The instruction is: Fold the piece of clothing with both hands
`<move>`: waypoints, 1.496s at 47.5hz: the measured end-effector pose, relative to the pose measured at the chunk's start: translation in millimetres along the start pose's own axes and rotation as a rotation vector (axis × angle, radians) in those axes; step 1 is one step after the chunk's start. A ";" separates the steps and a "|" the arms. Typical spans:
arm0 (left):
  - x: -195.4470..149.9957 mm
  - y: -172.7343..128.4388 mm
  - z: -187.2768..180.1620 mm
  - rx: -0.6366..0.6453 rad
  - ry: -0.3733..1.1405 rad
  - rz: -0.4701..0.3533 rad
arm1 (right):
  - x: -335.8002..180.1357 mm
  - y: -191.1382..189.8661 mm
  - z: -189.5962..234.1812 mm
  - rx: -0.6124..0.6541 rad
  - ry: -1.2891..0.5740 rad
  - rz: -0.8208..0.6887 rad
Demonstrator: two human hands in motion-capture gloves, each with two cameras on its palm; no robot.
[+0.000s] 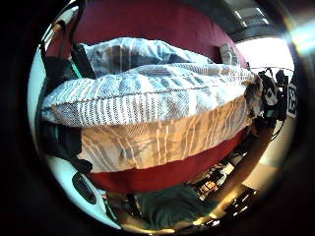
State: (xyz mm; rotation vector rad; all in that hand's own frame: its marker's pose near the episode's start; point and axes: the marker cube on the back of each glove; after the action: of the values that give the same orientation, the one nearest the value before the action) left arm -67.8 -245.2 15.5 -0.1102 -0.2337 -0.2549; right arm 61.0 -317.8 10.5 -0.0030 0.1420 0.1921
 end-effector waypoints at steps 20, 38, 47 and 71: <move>5.6 30.6 -25.3 0.551 0.221 0.094 | 126.2 106.4 35.2 0.095 -0.293 0.344; 55.8 46.2 56.4 0.321 0.076 0.137 | 174.5 191.8 79.0 0.001 -0.398 0.739; 64.6 55.8 89.5 0.058 0.227 0.141 | 170.2 186.1 94.4 -0.076 -0.356 0.811; 39.2 59.8 36.6 -0.226 0.509 0.193 | 140.8 143.1 39.4 0.090 -0.877 0.685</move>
State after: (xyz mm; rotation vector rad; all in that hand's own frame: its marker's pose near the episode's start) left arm -23.1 -191.9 55.7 -0.2845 0.3117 -0.1099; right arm 176.1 -149.9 31.2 0.2201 -0.7367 0.8489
